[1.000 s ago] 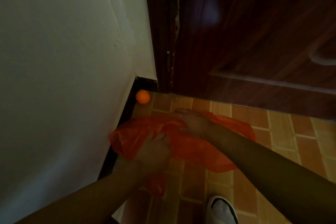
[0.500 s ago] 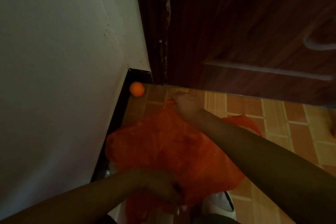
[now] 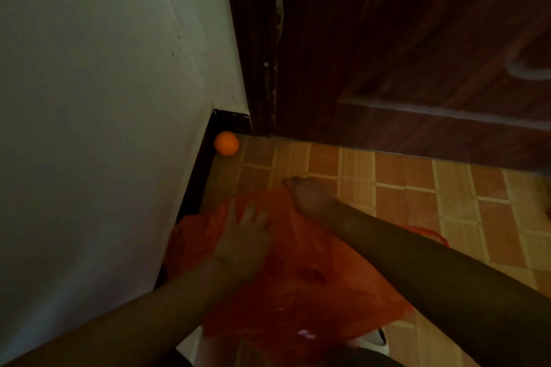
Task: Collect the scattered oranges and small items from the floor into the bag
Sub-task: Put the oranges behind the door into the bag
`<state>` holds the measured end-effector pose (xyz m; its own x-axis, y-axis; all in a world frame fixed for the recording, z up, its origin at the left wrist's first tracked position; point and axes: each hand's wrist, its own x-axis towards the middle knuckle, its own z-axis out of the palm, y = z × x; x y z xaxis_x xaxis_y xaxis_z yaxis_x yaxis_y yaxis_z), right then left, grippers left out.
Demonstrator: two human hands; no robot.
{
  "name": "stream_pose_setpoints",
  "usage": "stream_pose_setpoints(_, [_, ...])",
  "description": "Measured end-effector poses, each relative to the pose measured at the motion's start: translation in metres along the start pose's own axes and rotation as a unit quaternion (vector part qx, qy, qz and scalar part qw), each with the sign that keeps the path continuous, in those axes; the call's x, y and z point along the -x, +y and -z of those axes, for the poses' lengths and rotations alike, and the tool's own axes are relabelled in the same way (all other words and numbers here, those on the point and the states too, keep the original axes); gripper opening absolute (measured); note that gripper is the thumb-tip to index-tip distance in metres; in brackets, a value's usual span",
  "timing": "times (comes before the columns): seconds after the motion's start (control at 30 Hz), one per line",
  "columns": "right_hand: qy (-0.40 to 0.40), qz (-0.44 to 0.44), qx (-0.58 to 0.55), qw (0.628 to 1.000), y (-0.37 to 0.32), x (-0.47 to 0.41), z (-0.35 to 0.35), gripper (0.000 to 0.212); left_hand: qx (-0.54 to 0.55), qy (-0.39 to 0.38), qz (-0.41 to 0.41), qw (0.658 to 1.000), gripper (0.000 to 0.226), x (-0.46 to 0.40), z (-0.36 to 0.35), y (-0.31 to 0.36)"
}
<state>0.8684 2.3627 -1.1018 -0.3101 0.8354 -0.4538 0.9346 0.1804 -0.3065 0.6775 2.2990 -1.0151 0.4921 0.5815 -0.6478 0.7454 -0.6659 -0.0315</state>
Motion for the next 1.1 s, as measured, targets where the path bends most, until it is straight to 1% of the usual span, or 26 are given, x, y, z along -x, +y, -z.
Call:
stream_pose_setpoints(0.13, [0.113, -0.058, -0.065, 0.990, 0.021, 0.000, 0.027, 0.046, 0.009, 0.005, 0.067, 0.998, 0.067, -0.009, -0.017, -0.016])
stream_pose_setpoints(0.2, [0.179, -0.083, -0.064, 0.978, 0.030, -0.001, 0.038, 0.048, 0.017, 0.006, 0.083, 0.996, 0.075, -0.013, -0.025, -0.020])
stream_pose_setpoints(0.27, [0.210, -0.074, -0.035, 0.974, 0.035, -0.001, 0.038, 0.057, 0.025, 0.008, 0.092, 0.995, 0.086, -0.017, -0.028, -0.023])
stream_pose_setpoints(0.37, [0.202, -0.014, 0.016, 0.979, 0.030, 0.010, 0.022, 0.074, 0.050, 0.005, 0.106, 0.993, 0.099, -0.022, -0.033, -0.032])
stream_pose_setpoints(0.47, [0.192, 0.039, 0.026, 0.980, 0.026, 0.025, 0.008, 0.084, 0.070, 0.001, 0.111, 0.991, 0.100, -0.027, -0.042, -0.038])
stream_pose_setpoints(0.63, [0.090, 0.059, 0.039, 0.993, 0.031, 0.037, -0.011, 0.116, 0.097, -0.023, 0.131, 0.986, 0.103, -0.029, -0.053, -0.042])
stream_pose_setpoints(0.73, [0.049, 0.060, 0.028, 0.997, 0.030, 0.041, -0.021, 0.128, 0.101, -0.032, 0.140, 0.984, 0.102, -0.029, -0.050, -0.040])
stream_pose_setpoints(0.87, [0.060, 0.092, 0.059, 0.992, 0.016, 0.051, -0.024, 0.130, 0.130, 0.001, 0.148, 0.980, 0.100, -0.034, -0.051, -0.038])
stream_pose_setpoints(0.97, [0.064, 0.148, 0.067, 0.985, -0.007, 0.068, -0.043, 0.129, 0.149, 0.001, 0.145, 0.978, 0.100, -0.038, -0.054, -0.039])
stream_pose_setpoints(1.03, [0.049, 0.155, 0.057, 0.985, -0.018, 0.083, -0.069, 0.127, 0.150, 0.006, 0.133, 0.980, 0.102, -0.039, -0.055, -0.037])
stream_pose_setpoints(1.1, [0.032, 0.168, 0.056, 0.984, -0.027, 0.098, -0.090, 0.118, 0.158, 0.008, 0.120, 0.980, 0.103, -0.040, -0.057, -0.037])
